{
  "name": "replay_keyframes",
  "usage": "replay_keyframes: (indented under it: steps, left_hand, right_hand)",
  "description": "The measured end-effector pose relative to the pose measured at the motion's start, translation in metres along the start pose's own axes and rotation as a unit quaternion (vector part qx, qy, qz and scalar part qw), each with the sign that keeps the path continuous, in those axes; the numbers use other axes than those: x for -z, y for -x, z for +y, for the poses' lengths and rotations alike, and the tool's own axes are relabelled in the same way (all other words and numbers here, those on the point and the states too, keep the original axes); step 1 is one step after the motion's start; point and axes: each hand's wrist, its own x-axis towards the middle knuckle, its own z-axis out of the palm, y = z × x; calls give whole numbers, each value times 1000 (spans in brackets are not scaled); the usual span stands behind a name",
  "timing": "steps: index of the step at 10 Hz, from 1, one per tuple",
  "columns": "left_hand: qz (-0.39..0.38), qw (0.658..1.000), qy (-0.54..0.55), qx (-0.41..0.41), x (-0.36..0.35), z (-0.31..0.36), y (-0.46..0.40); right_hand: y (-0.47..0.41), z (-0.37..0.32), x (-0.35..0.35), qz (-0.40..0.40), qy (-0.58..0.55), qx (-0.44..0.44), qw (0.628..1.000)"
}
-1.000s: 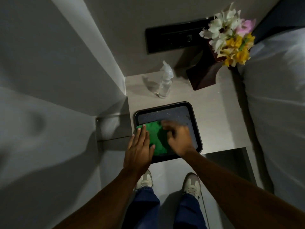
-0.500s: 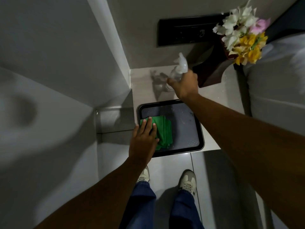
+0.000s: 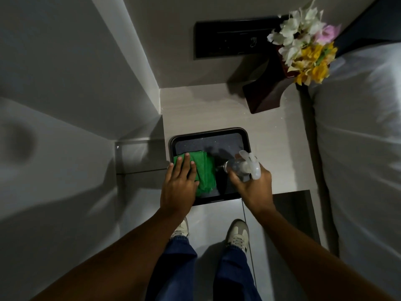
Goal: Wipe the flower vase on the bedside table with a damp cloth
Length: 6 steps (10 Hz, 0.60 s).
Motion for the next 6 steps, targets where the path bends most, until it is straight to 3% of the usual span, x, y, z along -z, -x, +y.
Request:
replay_keyframes:
  steps: [1,2,4,5,6]
  left_hand:
    - [-10,1000,-2,2,3,1,-1]
    - [-67,998,-6,6,12,-1,-5]
    - [-117,993,4,-8,37,-2,-9]
    - [-109,994,22,-3,66,-1,-12]
    - [-17,999,48,-11,128,2,6]
  right_hand:
    - [0,-1,-7,7,-27,-18,999]
    - [-7,-2,-11,-12,-69,-53,996]
    - [0,-4,8,-50,-90,-15,995]
    - [0,-9,31,-43,-54,-2,998]
    - [27,-35,79,-31,27,25,999]
